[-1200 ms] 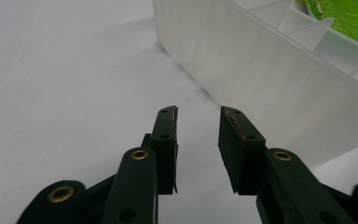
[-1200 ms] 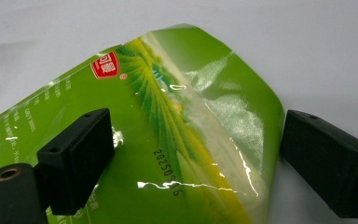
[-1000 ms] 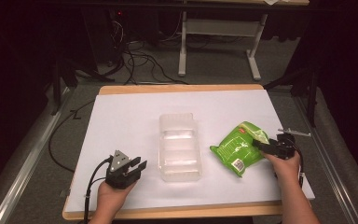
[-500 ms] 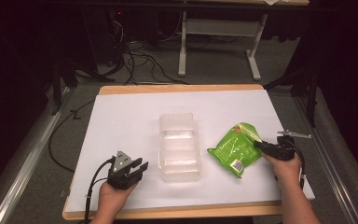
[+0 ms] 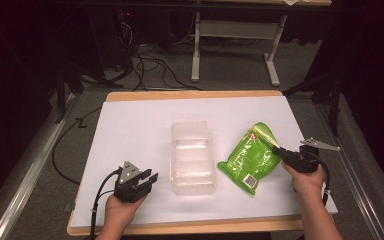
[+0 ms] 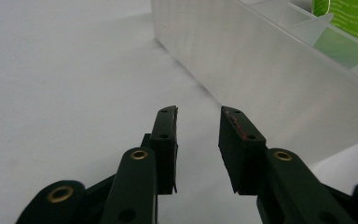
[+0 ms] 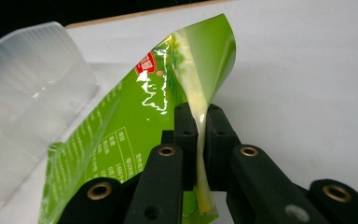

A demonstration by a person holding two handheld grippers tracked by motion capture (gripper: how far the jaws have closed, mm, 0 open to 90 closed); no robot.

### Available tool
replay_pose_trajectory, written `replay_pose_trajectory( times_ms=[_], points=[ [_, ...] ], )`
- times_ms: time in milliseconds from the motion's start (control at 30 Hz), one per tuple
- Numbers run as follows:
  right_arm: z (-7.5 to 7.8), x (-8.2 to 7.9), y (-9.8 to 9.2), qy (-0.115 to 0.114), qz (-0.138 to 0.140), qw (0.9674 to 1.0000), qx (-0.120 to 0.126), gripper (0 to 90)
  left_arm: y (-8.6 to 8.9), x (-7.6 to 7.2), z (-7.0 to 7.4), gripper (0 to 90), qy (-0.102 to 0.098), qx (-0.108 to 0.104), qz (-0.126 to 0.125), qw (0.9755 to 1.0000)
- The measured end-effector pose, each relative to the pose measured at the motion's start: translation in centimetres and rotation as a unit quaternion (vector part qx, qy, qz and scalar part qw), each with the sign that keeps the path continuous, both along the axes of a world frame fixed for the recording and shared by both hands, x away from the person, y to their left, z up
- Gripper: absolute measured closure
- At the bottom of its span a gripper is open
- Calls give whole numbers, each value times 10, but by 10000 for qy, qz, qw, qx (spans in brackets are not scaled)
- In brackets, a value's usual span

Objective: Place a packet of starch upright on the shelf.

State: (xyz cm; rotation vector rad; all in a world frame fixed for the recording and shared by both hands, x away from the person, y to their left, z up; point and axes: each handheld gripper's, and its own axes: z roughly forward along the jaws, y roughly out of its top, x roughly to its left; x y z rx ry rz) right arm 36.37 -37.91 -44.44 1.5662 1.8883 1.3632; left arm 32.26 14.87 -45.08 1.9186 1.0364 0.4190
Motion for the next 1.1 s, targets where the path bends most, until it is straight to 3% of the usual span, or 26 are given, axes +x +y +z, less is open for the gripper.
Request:
replay_pose_trajectory(
  times_ms=[367,767,933,1100],
  points=[
    [21,-13,15,-563,284,9980,54,873,3,0,1,667,-18,-58,41,10000],
    [54,-31,57,-1194,785,9897,83,881,7,0,3,667,-80,-113,86,9999],
    [65,-36,70,-1473,777,9860,77,881,8,0,4,667,-100,-131,100,9998],
    [73,-38,79,-1797,443,9827,-105,880,8,0,3,667,-80,-124,110,9998]
  ],
)
